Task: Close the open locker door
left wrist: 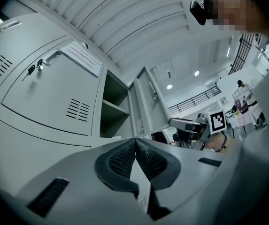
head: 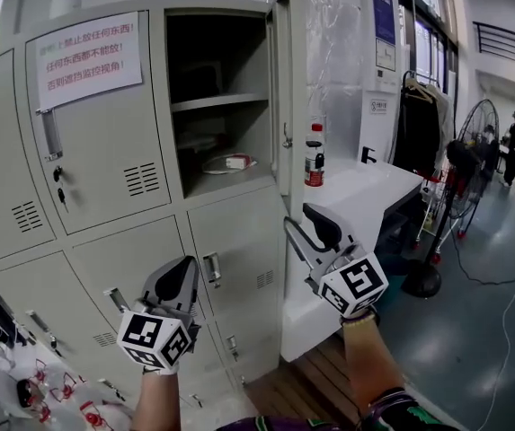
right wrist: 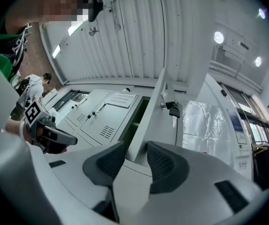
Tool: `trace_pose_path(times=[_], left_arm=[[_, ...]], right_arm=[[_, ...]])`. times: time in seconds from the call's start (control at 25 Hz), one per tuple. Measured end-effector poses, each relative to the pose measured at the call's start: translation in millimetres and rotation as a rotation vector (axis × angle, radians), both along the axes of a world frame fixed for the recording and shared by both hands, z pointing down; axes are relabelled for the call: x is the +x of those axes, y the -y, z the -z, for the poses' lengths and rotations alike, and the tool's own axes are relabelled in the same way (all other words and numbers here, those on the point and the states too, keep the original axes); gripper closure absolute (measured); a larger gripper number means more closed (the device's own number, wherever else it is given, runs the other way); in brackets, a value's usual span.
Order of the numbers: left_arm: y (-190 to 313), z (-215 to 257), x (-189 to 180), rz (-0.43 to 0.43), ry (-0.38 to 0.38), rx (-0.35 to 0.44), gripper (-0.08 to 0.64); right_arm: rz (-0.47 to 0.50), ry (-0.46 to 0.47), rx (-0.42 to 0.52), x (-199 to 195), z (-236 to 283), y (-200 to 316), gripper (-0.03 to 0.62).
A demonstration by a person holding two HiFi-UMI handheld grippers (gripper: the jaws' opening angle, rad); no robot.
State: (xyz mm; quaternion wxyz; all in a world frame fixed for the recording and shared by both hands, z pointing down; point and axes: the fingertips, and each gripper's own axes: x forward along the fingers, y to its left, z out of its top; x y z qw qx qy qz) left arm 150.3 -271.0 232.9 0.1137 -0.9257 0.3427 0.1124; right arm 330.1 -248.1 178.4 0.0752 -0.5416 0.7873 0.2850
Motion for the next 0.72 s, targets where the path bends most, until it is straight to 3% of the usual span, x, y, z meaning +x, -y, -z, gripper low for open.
trace_pose_path(times=[0.72], left_arm=[[28.6,6.4,-73.7,0.024,0.012,-0.043,0.538]], right_arm=[[-0.064,-0.023,-0.031,-77.6,6.5,43.9,0.431]])
